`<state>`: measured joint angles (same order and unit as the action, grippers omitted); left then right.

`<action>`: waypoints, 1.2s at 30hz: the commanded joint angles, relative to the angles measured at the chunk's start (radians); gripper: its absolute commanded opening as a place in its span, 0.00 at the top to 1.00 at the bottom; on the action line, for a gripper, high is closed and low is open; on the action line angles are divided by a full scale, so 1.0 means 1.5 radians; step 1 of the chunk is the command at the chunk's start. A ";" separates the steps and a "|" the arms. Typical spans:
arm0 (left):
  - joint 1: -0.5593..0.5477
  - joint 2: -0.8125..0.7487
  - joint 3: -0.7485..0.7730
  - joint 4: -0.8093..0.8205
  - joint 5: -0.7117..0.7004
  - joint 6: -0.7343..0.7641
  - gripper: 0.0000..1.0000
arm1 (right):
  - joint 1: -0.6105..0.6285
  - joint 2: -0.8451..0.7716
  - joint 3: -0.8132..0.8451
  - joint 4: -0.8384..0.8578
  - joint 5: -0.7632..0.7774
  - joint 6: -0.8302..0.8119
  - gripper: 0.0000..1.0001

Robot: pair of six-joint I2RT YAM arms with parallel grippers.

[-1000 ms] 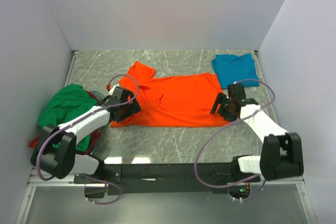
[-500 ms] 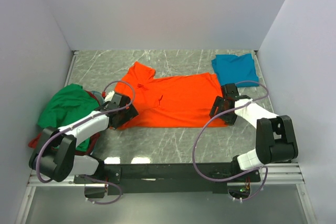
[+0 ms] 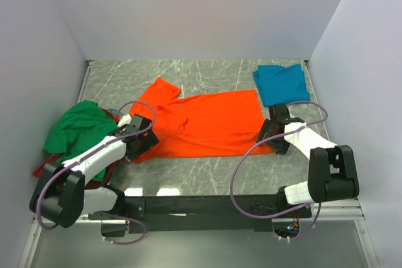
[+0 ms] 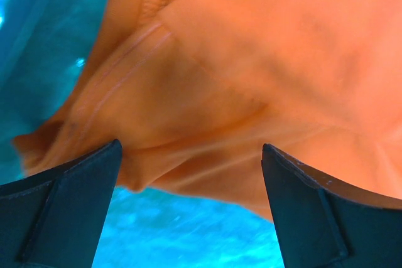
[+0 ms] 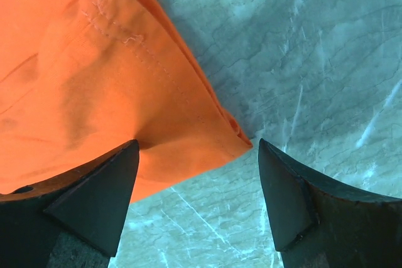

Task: Fold and stack the t-shirts
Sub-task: Fold the tshirt

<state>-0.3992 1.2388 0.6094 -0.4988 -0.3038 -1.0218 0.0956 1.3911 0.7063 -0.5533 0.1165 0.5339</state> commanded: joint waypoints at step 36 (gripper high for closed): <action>-0.162 0.121 0.021 0.061 0.067 -0.056 0.01 | 0.115 0.033 -0.019 -0.021 0.046 0.028 0.16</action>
<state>-0.6071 1.4162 0.7010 -0.2935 -0.2146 -1.0229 0.2955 1.4639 0.7509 -0.4980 0.1448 0.5446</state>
